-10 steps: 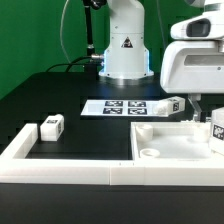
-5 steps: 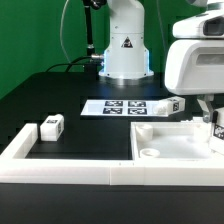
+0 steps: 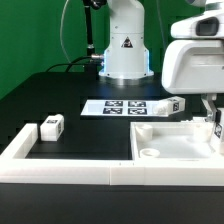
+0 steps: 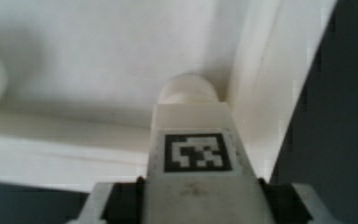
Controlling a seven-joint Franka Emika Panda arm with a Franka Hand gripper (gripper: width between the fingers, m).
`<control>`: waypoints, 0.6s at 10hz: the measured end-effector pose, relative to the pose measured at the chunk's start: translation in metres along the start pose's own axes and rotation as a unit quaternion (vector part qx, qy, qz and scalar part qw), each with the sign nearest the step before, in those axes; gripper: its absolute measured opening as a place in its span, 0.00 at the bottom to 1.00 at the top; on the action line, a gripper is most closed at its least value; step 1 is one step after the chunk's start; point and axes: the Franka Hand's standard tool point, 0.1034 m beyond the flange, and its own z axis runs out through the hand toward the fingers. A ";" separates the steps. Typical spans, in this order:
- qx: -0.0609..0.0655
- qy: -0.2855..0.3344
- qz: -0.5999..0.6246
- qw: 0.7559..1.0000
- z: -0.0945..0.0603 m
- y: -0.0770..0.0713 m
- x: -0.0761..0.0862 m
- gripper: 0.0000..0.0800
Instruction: Assemble one leg
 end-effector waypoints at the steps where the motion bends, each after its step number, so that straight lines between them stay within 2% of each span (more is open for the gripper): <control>1: 0.003 -0.001 0.062 0.998 0.001 0.001 -0.001 0.36; 2: 0.008 0.001 0.120 0.993 0.001 0.002 -0.001 0.36; 5: 0.016 0.004 0.305 0.952 0.001 0.004 0.000 0.36; 6: 0.013 -0.004 0.362 0.932 0.002 0.002 -0.002 0.36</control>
Offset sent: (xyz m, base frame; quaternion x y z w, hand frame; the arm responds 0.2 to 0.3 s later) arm -0.0166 0.0093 -0.0185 -0.0079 -0.0230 0.2854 0.9581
